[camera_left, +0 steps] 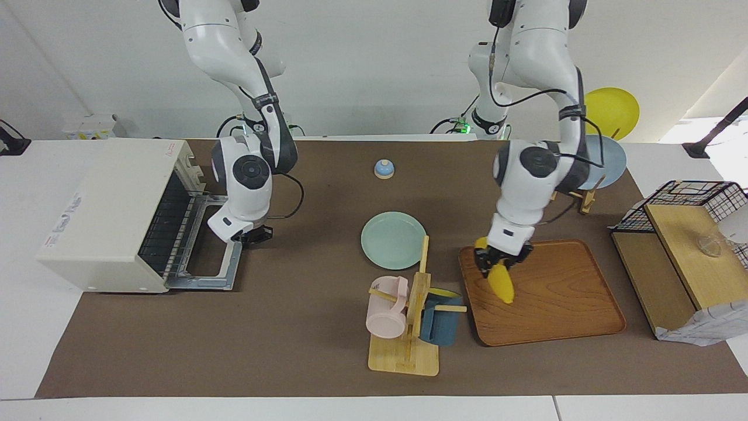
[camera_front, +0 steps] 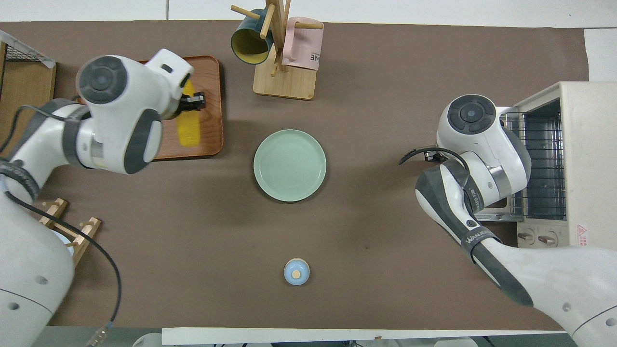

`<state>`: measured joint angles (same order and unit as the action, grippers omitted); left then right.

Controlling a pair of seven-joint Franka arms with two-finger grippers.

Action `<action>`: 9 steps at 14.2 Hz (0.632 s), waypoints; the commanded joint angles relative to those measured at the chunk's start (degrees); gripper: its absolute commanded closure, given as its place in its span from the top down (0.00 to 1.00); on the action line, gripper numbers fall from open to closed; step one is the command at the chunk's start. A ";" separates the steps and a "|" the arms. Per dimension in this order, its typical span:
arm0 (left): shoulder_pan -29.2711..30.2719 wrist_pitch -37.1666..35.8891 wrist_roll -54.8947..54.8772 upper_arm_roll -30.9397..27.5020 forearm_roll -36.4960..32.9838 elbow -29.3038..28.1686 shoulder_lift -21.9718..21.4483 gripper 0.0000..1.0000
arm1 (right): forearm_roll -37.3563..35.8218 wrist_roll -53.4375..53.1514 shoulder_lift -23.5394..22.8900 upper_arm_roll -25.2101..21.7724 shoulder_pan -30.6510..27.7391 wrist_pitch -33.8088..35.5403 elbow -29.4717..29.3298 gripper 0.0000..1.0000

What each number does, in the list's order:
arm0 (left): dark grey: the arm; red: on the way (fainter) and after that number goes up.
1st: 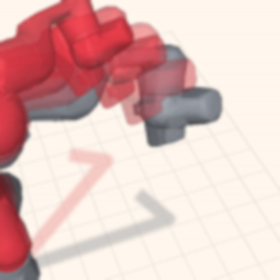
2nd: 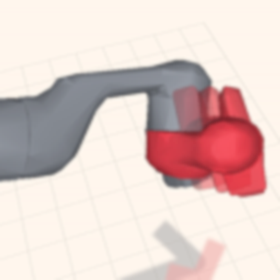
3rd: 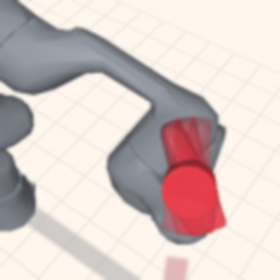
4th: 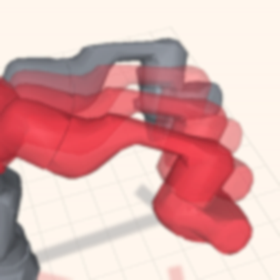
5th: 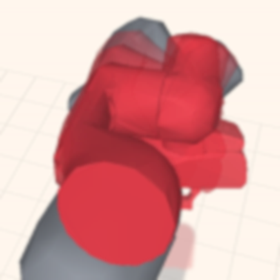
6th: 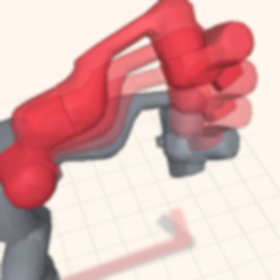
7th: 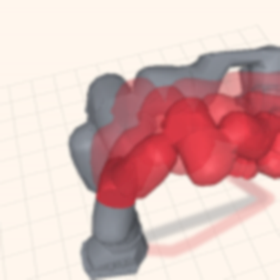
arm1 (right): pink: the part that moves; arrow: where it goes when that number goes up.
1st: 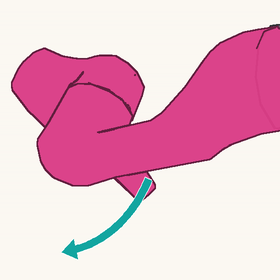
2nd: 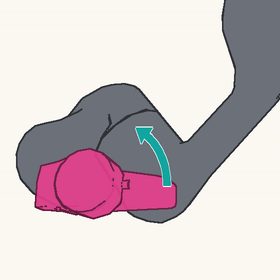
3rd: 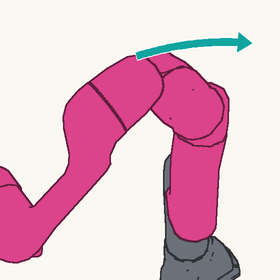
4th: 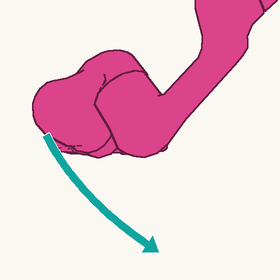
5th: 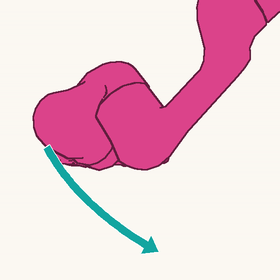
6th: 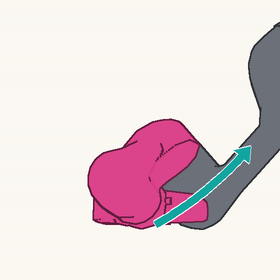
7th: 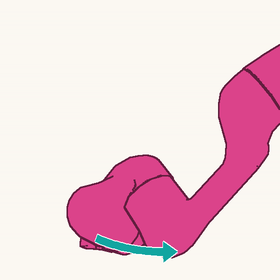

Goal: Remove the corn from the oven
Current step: 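Lower the yellow corn onto the wooden tray with the left gripper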

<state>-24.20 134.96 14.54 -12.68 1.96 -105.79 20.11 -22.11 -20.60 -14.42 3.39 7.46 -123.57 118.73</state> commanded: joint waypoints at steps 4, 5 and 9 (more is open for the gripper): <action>3.37 -2.07 -5.57 0.55 0.77 9.20 7.76 1.00 | -6.80 9.74 4.38 -0.31 -1.04 11.05 -5.35 0.00; 3.45 -2.59 -5.40 0.37 0.77 8.77 6.19 1.00 | -6.63 13.18 6.23 -0.75 -1.83 12.11 -5.27 0.01; 7.31 -18.08 -5.39 0.11 0.86 8.57 -6.19 1.00 | -3.83 20.85 12.38 -3.56 -2.89 20.19 -5.62 0.06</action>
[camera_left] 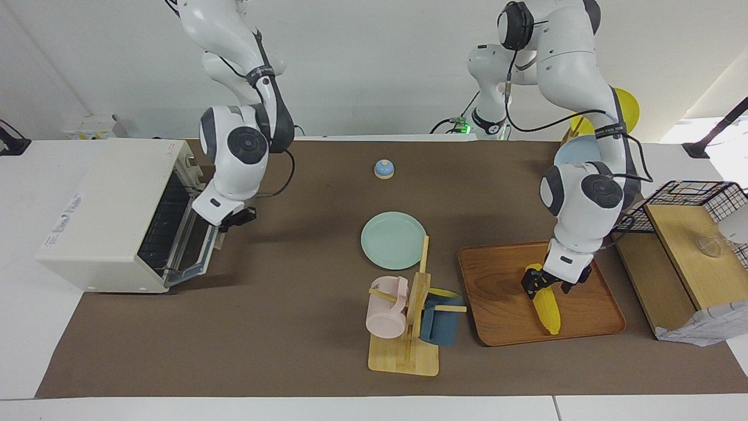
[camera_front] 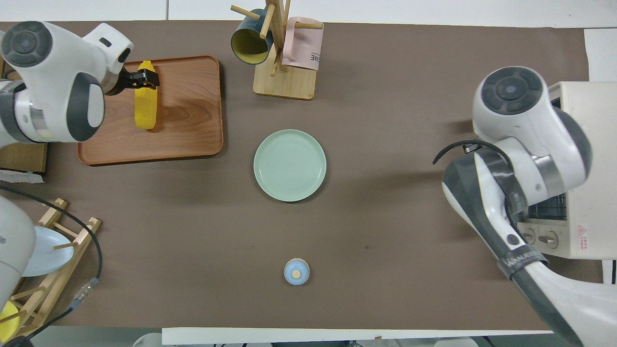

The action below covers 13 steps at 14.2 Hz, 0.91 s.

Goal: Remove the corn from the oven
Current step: 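Lower the yellow corn onto the wooden tray with the left gripper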

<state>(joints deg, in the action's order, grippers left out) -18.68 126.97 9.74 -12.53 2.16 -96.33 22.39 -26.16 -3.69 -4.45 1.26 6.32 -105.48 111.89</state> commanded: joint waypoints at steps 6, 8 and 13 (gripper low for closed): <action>4.53 -38.81 -4.01 0.13 0.22 4.83 -22.56 1.00 | 22.44 7.81 4.36 -9.33 -2.28 12.73 -12.20 1.00; 4.44 -39.60 -5.34 0.39 0.22 4.83 -23.36 1.00 | 23.96 9.57 4.19 -10.48 -2.98 19.58 -18.87 1.00; 3.91 -39.61 -5.43 0.49 0.22 4.48 -23.62 1.00 | 24.05 9.50 5.59 -10.58 -2.98 21.37 -18.74 1.00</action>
